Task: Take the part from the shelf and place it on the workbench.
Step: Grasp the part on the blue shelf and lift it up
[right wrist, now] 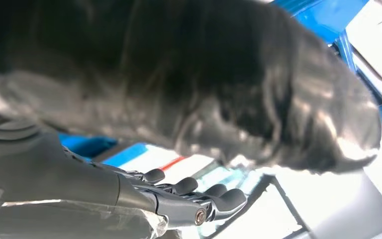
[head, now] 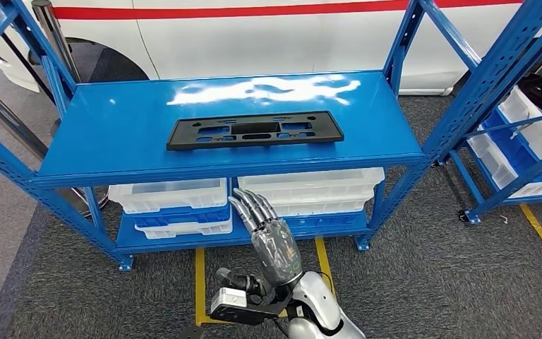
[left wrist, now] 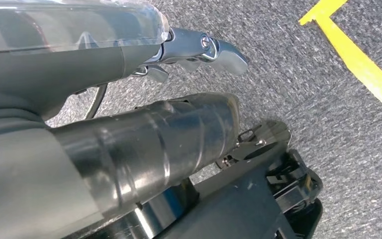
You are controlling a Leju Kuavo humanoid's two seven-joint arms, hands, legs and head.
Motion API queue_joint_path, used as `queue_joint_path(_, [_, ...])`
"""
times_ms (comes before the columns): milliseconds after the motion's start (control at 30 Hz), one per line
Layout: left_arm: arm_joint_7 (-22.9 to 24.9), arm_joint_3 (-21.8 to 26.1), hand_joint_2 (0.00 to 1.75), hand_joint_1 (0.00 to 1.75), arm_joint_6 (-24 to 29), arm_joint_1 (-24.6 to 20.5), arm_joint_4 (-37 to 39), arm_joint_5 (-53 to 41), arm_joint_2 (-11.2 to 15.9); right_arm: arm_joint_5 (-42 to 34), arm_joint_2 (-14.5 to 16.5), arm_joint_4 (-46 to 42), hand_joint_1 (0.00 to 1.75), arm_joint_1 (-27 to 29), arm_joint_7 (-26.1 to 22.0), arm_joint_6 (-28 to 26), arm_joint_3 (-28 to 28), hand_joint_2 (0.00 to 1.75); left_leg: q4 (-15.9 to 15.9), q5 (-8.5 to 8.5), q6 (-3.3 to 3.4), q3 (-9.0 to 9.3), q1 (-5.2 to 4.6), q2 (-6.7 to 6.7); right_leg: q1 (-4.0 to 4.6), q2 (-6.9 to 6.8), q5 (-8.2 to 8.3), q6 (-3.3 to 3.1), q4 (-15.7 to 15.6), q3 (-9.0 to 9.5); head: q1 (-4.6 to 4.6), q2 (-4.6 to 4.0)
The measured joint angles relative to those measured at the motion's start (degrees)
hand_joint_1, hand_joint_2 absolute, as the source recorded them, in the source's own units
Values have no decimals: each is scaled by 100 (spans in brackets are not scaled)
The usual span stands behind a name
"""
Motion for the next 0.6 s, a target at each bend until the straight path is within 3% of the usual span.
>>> queue_joint_path(600, [-3, -80, 0, 0, -188, -52, 11, 26, -4, -206, 8, 70, 0, -280, 7, 92, 592, 0, 0, 0, 0, -1, 0, -4, 0, -6, 0, -1, 0, 0, 0, 0])
